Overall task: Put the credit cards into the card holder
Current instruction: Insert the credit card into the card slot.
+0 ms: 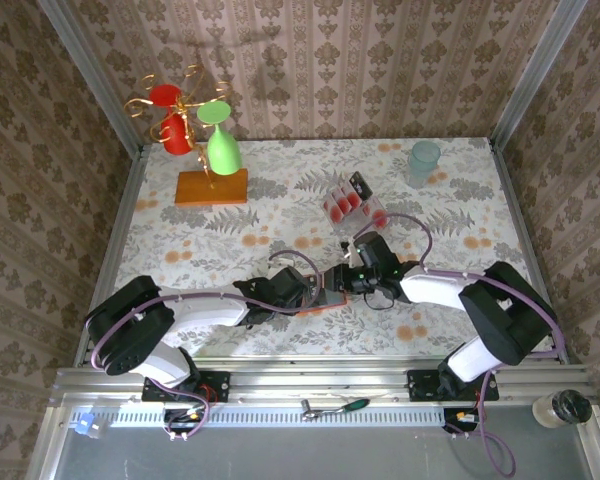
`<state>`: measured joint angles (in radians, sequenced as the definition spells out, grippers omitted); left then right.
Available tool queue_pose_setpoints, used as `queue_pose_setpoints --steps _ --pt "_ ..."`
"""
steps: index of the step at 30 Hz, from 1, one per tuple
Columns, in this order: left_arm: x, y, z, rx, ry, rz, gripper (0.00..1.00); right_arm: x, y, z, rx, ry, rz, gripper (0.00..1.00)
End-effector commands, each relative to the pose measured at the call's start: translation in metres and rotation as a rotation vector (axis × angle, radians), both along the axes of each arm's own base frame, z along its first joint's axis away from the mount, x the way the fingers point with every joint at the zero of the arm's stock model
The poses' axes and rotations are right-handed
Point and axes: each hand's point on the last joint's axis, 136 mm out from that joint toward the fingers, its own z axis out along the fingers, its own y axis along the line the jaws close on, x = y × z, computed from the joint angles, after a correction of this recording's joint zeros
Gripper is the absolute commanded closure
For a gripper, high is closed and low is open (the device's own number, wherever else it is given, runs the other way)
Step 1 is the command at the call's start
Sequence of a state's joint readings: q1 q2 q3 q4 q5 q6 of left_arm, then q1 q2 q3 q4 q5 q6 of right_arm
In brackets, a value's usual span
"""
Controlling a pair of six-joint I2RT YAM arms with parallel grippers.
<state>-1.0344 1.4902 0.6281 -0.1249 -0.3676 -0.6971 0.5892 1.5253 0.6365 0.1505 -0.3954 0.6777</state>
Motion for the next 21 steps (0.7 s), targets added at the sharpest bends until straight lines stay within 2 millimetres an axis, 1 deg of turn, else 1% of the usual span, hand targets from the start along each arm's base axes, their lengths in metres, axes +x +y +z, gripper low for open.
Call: queue_pose_setpoints --steps 1,4,6,9,17,21 --pt "-0.008 0.014 -0.013 0.057 0.024 0.003 0.31 0.0 -0.005 0.004 -0.064 -0.005 0.029 0.75" --pt "-0.008 0.015 -0.013 0.052 0.022 0.003 0.31 0.003 0.0 0.003 -0.058 0.007 0.041 0.83" --pt "-0.007 0.015 -0.013 0.049 0.021 0.004 0.31 0.005 0.005 0.002 -0.056 0.013 0.048 0.86" --pt "-0.007 0.015 -0.013 0.046 0.021 0.003 0.31 0.006 0.012 -0.003 -0.065 0.021 0.06 0.86" --pt "-0.004 0.013 -0.01 0.035 0.016 0.0 0.31 0.0 0.019 -0.03 -0.127 0.061 0.077 0.87" --pt "0.0 0.012 -0.005 0.028 0.01 -0.004 0.31 -0.002 0.028 -0.034 -0.123 0.071 0.088 0.89"
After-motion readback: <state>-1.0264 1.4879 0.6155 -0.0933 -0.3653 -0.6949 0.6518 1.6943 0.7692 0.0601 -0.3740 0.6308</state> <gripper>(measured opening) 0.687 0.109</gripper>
